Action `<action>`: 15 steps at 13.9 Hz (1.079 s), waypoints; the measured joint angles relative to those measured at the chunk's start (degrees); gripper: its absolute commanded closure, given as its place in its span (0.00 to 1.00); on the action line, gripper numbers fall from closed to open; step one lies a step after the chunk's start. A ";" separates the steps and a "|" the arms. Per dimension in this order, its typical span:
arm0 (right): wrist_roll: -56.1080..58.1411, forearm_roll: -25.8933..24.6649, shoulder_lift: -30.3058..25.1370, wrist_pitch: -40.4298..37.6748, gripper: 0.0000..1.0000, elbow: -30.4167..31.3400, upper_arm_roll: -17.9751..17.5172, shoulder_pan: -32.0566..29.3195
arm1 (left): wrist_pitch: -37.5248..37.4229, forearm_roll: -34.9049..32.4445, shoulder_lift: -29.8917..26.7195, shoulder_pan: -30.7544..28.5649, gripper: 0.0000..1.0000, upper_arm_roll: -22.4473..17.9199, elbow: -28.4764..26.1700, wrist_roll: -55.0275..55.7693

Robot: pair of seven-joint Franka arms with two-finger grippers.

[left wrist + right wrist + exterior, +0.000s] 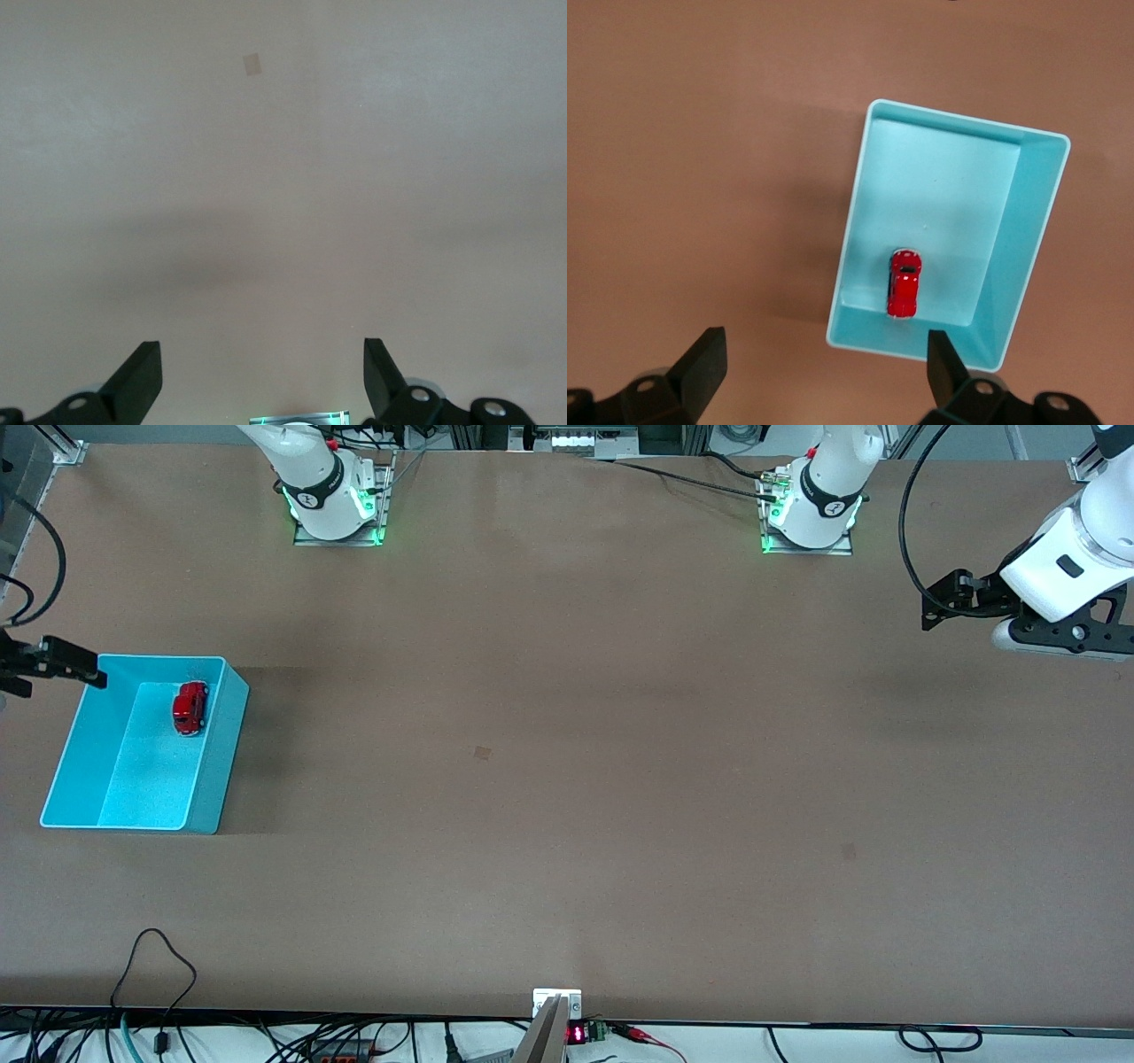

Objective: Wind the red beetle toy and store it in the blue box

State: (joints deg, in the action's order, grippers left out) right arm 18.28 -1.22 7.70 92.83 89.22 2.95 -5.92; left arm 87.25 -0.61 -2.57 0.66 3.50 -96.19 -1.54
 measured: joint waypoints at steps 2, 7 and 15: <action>-0.05 0.00 -0.10 -3.08 0.00 -2.03 -0.28 1.56 | -0.01 0.00 0.00 0.00 0.00 0.01 0.01 0.00; -0.50 0.01 0.17 -5.33 0.00 -2.28 -0.44 3.78 | -0.04 0.00 0.00 0.00 0.00 0.01 0.01 0.00; -7.84 0.03 -1.40 -9.15 0.00 -2.83 -0.69 4.69 | -0.04 0.00 0.00 0.00 0.00 0.01 0.01 0.00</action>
State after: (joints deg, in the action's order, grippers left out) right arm 10.44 -1.19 6.30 83.68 86.39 2.26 -1.23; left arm 87.21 -0.61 -2.57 0.66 3.51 -96.18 -1.54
